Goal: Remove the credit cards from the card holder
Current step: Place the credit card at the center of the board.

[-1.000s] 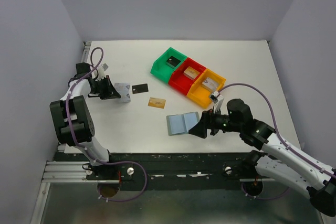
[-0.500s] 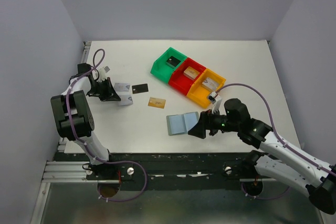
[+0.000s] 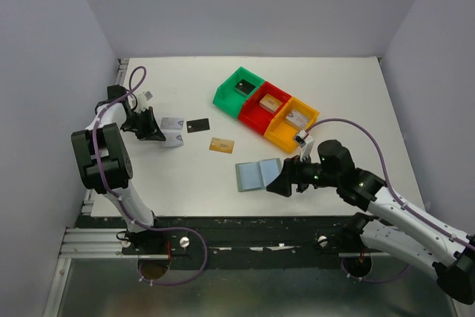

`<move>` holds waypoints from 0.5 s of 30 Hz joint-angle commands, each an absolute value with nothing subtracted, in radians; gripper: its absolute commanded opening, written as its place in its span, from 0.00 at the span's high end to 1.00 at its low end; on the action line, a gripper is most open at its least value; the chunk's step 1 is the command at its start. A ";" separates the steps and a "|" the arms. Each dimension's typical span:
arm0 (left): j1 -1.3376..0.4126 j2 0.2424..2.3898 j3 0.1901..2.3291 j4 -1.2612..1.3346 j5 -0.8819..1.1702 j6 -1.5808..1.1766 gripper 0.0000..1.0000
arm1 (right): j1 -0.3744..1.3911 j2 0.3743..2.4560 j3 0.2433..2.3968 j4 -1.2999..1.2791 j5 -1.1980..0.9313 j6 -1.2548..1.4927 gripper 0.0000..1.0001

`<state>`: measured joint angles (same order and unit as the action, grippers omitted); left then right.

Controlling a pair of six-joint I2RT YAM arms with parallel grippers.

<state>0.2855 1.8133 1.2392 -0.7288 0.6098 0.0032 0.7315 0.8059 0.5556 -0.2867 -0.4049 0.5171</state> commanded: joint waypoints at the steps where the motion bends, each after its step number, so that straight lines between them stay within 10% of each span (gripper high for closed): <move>1: 0.301 1.850 1.275 -0.768 0.543 0.037 0.98 | 0.730 0.779 0.537 -0.311 -0.388 0.497 0.11; 15: 0.310 1.870 1.319 -0.784 0.520 0.031 0.87 | 0.730 0.781 0.523 -0.318 -0.376 0.492 0.11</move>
<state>0.2993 1.8565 1.2911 -0.7692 0.5739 0.0135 0.7315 0.7822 0.5354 -0.2924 -0.3973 0.5106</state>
